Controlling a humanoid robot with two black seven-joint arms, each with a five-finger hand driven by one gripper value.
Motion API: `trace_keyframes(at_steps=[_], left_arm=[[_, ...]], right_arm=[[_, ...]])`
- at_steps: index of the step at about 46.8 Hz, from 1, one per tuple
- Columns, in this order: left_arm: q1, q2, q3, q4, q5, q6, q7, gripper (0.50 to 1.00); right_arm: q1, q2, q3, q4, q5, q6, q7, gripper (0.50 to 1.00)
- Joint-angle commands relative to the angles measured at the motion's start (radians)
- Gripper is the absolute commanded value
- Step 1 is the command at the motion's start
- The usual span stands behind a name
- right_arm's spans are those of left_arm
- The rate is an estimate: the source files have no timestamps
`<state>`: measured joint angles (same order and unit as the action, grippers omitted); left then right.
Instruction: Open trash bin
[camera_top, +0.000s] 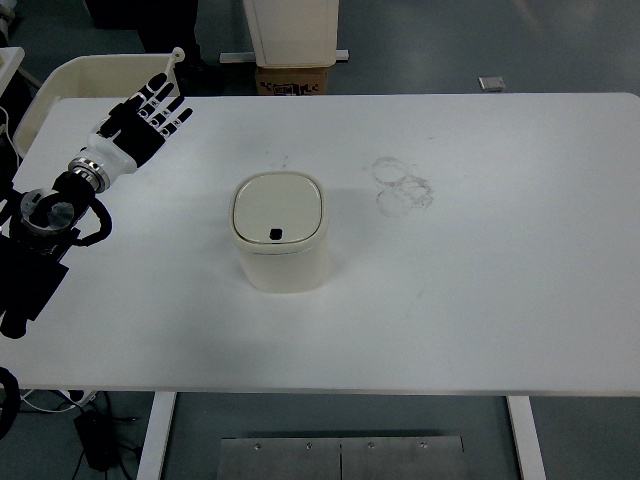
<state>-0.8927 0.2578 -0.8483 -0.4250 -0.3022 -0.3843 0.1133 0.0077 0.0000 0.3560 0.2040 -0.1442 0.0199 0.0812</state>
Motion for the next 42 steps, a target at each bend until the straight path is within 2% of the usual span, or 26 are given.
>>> trace_keyframes(at_steps=[1,10,18,36,42], left_arm=[[0.0,0.0,0.0,0.0,0.0,0.001,0.0,1.0],[0.001,0.001,0.002,0.0,0.008,-0.002,-0.001,1.0],[-0.011,0.003,0.002,0.0,0.113,0.013,-0.004,1.0],[-0.045,0.008,0.003,-0.006,0.112,0.053,-0.003,1.0],[-0.035,0.054,0.008,-0.136,0.126,0.122,-0.003,1.0]], right_arm=[[0.0,0.0,0.0,0.0,0.0,0.0,0.0,0.993],[0.0,0.0,0.0,0.0,0.0,0.0,0.0,0.993],[-0.002,0.0,0.0,0.0,0.0,0.0,0.0,0.993],[0.0,0.0,0.0,0.0,0.0,0.0,0.0,0.993],[0.0,0.0,0.001,0.0,0.0,0.0,0.0,0.993]])
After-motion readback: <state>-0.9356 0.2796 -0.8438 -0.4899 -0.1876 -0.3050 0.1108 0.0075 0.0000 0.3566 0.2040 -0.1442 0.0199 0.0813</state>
